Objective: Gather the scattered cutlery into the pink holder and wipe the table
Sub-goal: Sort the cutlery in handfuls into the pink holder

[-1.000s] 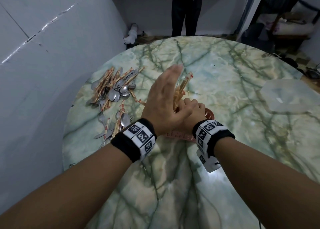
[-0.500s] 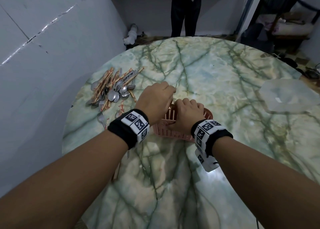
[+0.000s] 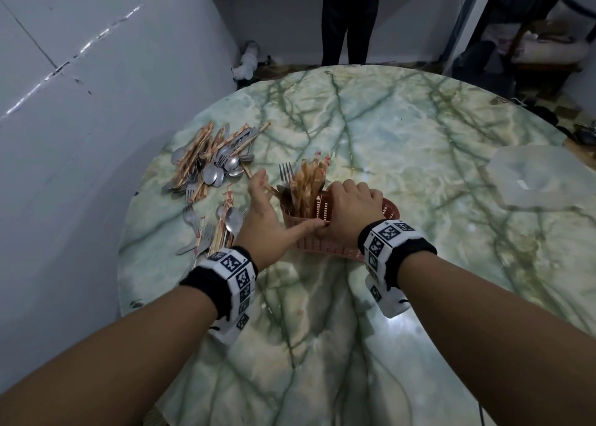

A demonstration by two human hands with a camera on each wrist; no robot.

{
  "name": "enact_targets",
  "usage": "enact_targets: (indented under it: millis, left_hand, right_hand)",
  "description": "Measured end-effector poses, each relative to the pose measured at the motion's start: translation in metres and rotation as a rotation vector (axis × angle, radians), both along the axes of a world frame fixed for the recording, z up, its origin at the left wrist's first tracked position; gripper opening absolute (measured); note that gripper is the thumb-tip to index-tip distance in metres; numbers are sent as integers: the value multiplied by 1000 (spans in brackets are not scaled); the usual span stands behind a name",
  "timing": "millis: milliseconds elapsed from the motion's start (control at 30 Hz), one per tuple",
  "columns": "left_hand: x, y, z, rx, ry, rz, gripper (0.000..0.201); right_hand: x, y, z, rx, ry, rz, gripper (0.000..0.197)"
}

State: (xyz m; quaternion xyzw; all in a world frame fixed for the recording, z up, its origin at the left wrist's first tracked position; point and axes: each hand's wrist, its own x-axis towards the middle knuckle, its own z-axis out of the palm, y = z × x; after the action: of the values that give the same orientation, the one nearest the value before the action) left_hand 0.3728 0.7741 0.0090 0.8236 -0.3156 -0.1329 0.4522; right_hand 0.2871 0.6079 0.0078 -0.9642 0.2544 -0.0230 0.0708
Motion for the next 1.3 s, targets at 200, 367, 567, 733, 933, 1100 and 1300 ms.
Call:
enact_targets:
  millis: [200, 367, 567, 733, 933, 1100, 1300]
  left_hand:
    - [20, -43, 18, -53, 160, 24, 83]
    - [27, -50, 10, -83, 208, 17, 58]
    - [23, -49, 9, -97, 218, 35, 54]
    - [21, -46, 14, -75, 205, 37, 59]
    - [17, -32, 18, -63, 243, 27, 103]
    - [21, 4, 14, -53, 210, -1, 129]
    - [39, 81, 9, 68, 144, 55, 102]
  right_hand:
    - [0, -1, -1, 8, -10, -2, 82]
    - [1, -2, -1, 13, -29, -2, 83]
    - [-1, 1, -2, 3, -63, -8, 83]
    - [-14, 8, 7, -114, -143, -85, 113]
    - [-43, 21, 14, -115, -539, -100, 77]
    - [-60, 60, 19, 73, -572, 292, 29]
    - [-31, 112, -10, 417, -183, 441, 25]
